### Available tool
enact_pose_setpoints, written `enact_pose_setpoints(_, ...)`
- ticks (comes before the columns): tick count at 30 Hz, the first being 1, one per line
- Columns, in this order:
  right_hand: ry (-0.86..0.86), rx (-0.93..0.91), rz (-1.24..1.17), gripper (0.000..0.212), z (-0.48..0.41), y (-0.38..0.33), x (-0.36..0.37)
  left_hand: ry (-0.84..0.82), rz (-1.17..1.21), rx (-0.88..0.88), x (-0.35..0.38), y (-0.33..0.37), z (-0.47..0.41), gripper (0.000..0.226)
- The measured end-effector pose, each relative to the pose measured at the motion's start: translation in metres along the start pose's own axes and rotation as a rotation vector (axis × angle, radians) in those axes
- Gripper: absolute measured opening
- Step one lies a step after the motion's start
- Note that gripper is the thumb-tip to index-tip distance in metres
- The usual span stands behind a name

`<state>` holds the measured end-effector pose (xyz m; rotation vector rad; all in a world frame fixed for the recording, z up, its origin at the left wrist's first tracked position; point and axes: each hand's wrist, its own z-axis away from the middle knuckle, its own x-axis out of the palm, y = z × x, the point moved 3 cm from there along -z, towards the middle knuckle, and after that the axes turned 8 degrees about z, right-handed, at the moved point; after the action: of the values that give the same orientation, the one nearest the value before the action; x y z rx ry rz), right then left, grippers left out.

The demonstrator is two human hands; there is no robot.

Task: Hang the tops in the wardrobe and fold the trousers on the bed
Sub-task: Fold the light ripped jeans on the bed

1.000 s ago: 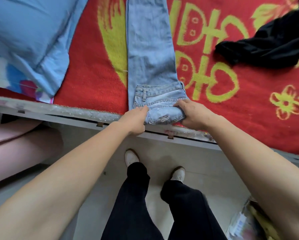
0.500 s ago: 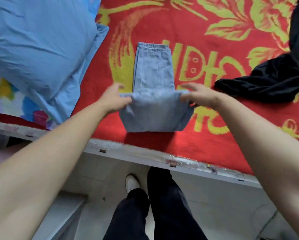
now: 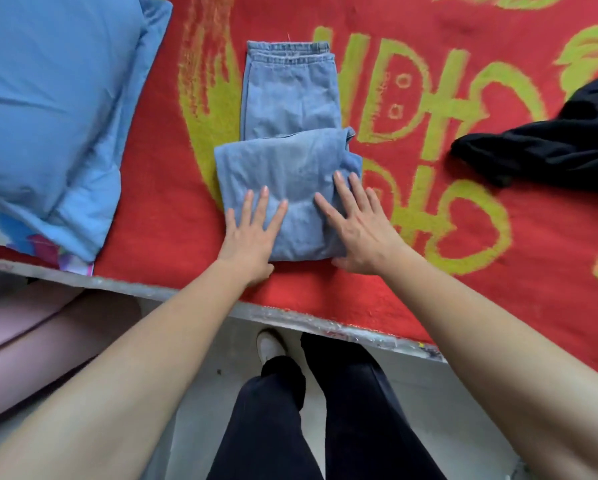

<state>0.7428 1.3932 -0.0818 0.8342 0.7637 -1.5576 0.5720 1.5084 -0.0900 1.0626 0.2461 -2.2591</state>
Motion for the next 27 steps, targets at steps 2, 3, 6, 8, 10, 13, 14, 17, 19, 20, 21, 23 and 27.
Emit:
enact_pose_setpoints(2,-0.01,0.023,-0.018,0.115,-0.003,-0.003,0.01,0.044,-0.024,-0.016,0.008,0.003,0.001,0.104)
enact_pose_setpoints(3,0.007,0.028,-0.038,0.109,-0.002,-0.005,0.014,0.057,-0.034,-0.017,0.012,0.006,0.003,0.092)
enact_pose_setpoints(6,0.08,0.004,-0.092,0.085,0.009,-0.014,0.027,0.022,-0.045,0.001,0.031,0.013,0.019,0.067)
enact_pose_setpoints(8,0.074,-0.029,-0.076,0.073,0.018,-0.018,0.036,0.019,-0.018,0.019,0.04,0.014,0.03,0.064)
enact_pose_setpoints(10,0.073,-0.028,-0.059,0.072,0.021,-0.02,0.039,0.032,0.003,0.035,0.041,0.014,0.036,0.068)
enact_pose_setpoints(13,0.059,0.01,-0.009,0.085,0.014,-0.019,0.034,0.014,-0.04,0.02,0.034,0.012,0.033,0.078)
enact_pose_setpoints(14,0.054,0.013,0.011,0.088,0.011,-0.018,0.032,0.009,-0.063,0.017,0.031,0.012,0.03,0.079)
enact_pose_setpoints(17,0.052,0.011,0.065,0.088,0.003,-0.016,0.031,-0.017,-0.137,0.012,0.028,0.013,0.02,0.073)
enact_pose_setpoints(19,0.081,0.013,0.04,0.081,0.003,-0.016,0.03,-0.002,-0.119,0.032,0.029,0.013,0.018,0.062)
enact_pose_setpoints(20,0.112,0.017,0.013,0.077,0.004,-0.015,0.029,0.044,-0.098,0.055,0.027,0.013,0.019,0.062)
enact_pose_setpoints(21,0.147,0.024,-0.026,0.074,0.005,-0.015,0.028,0.113,-0.065,0.079,0.025,0.012,0.02,0.066)
enact_pose_setpoints(23,0.212,0.03,-0.118,0.068,0.012,-0.017,0.027,0.259,0.013,0.125,0.021,0.011,0.028,0.063)
enact_pose_setpoints(27,0.144,-0.01,-0.197,0.069,0.029,-0.021,0.025,0.05,0.079,0.193,0.021,-0.006,0.029,0.069)
